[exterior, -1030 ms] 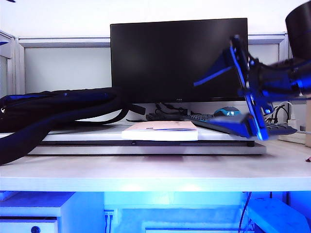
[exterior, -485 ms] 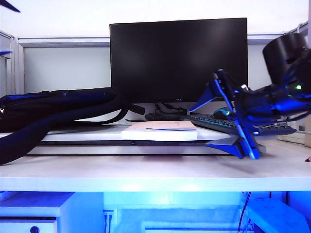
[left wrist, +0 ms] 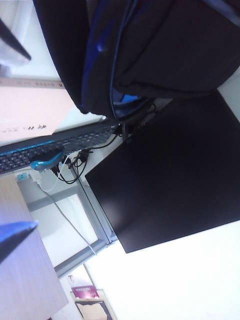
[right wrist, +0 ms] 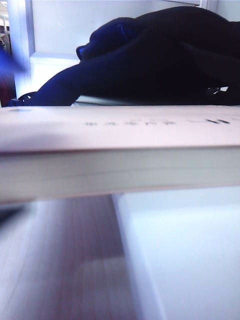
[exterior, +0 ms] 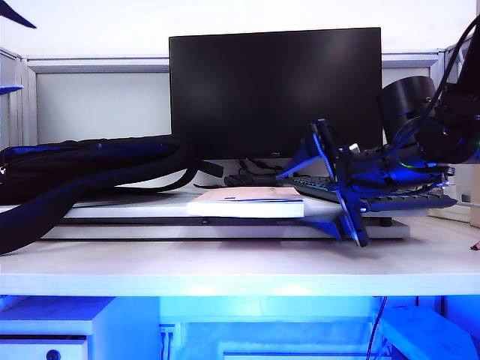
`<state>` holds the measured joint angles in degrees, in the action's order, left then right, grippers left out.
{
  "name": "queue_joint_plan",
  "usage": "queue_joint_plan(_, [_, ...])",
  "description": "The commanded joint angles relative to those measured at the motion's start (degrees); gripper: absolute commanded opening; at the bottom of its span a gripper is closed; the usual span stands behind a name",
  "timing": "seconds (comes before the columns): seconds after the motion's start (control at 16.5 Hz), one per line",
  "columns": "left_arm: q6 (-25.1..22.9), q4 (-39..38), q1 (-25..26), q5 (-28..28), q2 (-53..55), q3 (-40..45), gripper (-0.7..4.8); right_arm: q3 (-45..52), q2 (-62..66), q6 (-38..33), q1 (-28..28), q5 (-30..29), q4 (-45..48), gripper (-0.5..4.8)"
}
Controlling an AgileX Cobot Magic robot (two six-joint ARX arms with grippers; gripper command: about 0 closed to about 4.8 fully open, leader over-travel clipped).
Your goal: Pick up the book on the desk and put it into the open backpack.
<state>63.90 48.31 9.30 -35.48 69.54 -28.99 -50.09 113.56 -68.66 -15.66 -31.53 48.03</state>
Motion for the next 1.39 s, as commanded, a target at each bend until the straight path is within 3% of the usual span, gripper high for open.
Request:
queue_joint_plan(0.06, [-0.5, 0.7, -0.1, -1.5, 3.5, -2.2, 4.13, -1.3, 0.0, -0.5, -1.2, -0.8, 0.4, 0.38])
queue_joint_plan(0.18, [-0.5, 0.7, -0.5, -2.3, 5.9, -4.6, 4.13, -1.7, 0.0, -0.2, -1.6, -0.5, 0.5, -0.09])
queue_joint_plan(0.48, [-0.4, 0.6, -1.7, -3.4, 12.5, -13.1, 4.14, -1.7, 0.0, -0.1, -1.6, -1.7, 0.9, -0.08])
queue_joint_plan(0.73, [0.6, -1.9, -1.7, -3.6, 19.6, -19.6, 4.15, -1.7, -0.1, -0.3, -1.9, -4.3, 7.3, -0.09])
queue_joint_plan(0.85, [0.6, -2.8, -1.7, -3.6, 23.5, -21.8, 4.6, -1.7, -0.1, -1.7, -1.9, -4.8, 9.7, -0.09])
queue_joint_plan(1.39, [-3.0, -4.6, 1.8, -1.2, 29.0, -22.4, 4.62, -1.7, -0.1, -1.9, -1.9, -5.7, 11.0, -0.09])
